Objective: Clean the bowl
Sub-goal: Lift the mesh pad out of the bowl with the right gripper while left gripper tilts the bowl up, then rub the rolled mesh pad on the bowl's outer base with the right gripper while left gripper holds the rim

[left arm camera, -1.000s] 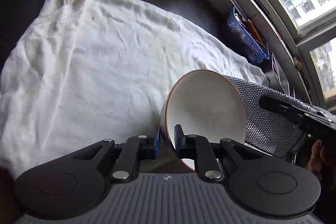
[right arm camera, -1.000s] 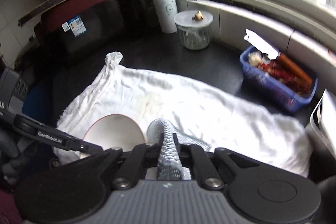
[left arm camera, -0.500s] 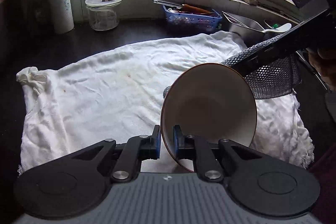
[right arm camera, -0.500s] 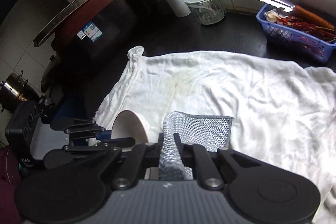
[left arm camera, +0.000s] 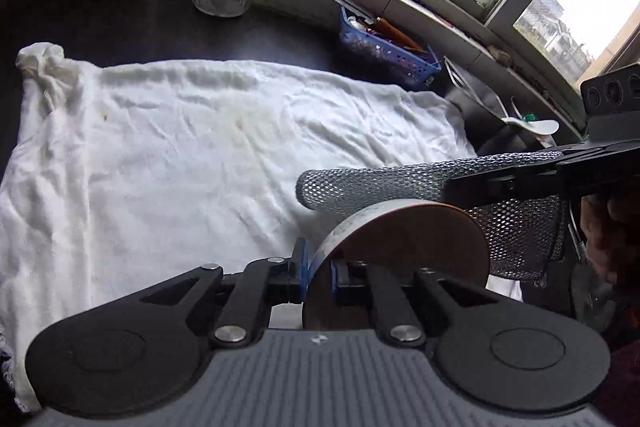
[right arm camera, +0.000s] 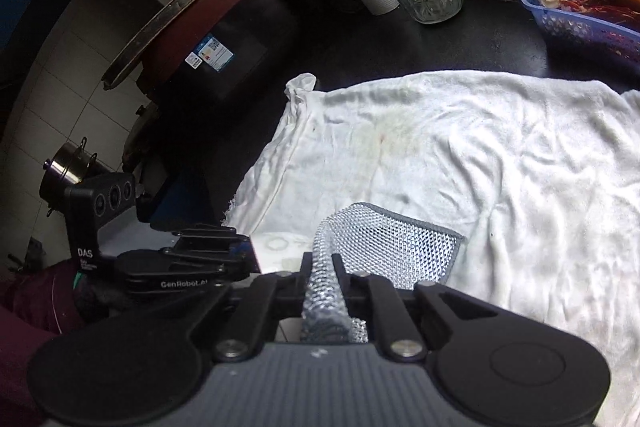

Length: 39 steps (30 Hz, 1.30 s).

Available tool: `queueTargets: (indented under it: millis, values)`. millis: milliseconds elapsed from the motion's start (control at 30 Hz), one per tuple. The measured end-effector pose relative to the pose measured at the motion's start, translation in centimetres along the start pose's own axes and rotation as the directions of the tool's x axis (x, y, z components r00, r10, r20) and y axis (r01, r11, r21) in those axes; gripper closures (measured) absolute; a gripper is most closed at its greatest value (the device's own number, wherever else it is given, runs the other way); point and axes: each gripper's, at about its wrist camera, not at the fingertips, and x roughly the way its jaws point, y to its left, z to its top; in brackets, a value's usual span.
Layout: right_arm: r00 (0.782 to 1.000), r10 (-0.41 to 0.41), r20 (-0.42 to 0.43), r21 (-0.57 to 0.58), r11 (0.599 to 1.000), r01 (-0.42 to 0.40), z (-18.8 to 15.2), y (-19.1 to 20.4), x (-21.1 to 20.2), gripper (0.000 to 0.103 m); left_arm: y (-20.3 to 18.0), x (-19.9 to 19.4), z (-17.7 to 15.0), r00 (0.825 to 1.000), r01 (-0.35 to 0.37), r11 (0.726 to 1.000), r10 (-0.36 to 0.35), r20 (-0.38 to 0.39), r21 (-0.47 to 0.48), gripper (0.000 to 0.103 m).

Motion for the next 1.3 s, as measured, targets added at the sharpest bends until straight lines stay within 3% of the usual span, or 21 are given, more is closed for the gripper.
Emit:
queueTargets:
  millis: [200,300,367,467,600,767,833,933,1000,1067,1133,1200,1267,1300]
  values:
    - [0.997,-0.029,0.072,-0.024,0.999,0.031,2.8,-0.6,-1.1,0.094,1.1,0.4,2.5,0.996,-0.031,0.999,0.033,0.085,-0.027,0.094]
    - [0.996,-0.038,0.084,-0.042,0.998,0.042,3.4,-0.6,-1.5,0.093,0.8,0.5,2.4,0.993,-0.08,0.995,0.073,0.09,0.066,0.094]
    - [0.997,-0.048,0.061,-0.071,0.996,0.052,3.5,-0.4,-1.1,0.09,0.7,0.2,2.0,0.994,-0.067,0.993,0.059,0.089,0.092,0.094]
    - [0.995,-0.095,0.029,-0.149,0.984,0.098,3.4,0.3,-0.4,0.07,0.2,-0.1,1.0,0.994,-0.065,0.987,0.05,0.098,0.149,0.094]
    - [0.984,-0.179,-0.025,-0.314,0.936,0.162,2.6,2.0,1.1,0.068,-0.2,-0.5,0.2,0.992,-0.077,0.976,0.054,0.117,0.202,0.094]
    - [0.956,-0.292,-0.035,-0.487,0.84,0.238,1.5,3.5,3.3,0.068,-1.6,-1.0,-1.2,0.985,-0.117,0.933,0.065,0.158,0.341,0.094]
    - [0.942,-0.334,-0.027,-0.544,0.796,0.266,1.1,4.2,4.2,0.069,-1.6,-1.1,-1.2,0.984,-0.133,0.933,0.085,0.156,0.335,0.094]
    - [0.914,-0.405,0.012,-0.655,0.687,0.314,-0.3,5.8,5.5,0.076,-2.2,-1.1,-0.9,0.981,-0.182,0.911,0.14,0.137,0.369,0.094]
    - [0.897,-0.44,0.042,-0.71,0.619,0.337,-1.4,6.7,6.0,0.08,-3.1,-1.0,-0.6,0.976,-0.215,0.88,0.18,0.12,0.424,0.094]
    - [0.882,-0.466,0.072,-0.745,0.563,0.358,-2.4,7.3,6.5,0.08,-3.9,-0.9,-0.3,0.972,-0.234,0.851,0.207,0.108,0.47,0.094]
    - [0.865,-0.49,0.102,-0.766,0.516,0.383,-3.1,7.5,6.9,0.08,-4.1,-0.6,-0.3,0.97,-0.24,0.842,0.219,0.101,0.484,0.094]
    - [0.858,-0.502,0.11,-0.765,0.508,0.396,-3.3,7.4,7.1,0.08,-3.9,-0.1,-0.1,0.967,-0.248,0.856,0.244,0.069,0.453,0.095]
    - [0.859,-0.501,0.107,-0.744,0.533,0.403,-3.1,7.0,7.1,0.08,-2.3,0.1,0.0,0.976,-0.217,0.934,0.218,0.029,0.283,0.097]
    - [0.864,-0.493,0.099,-0.718,0.566,0.405,-2.9,6.7,7.0,0.08,-1.4,0.1,0.0,0.98,-0.198,0.963,0.2,0.007,0.184,0.098]
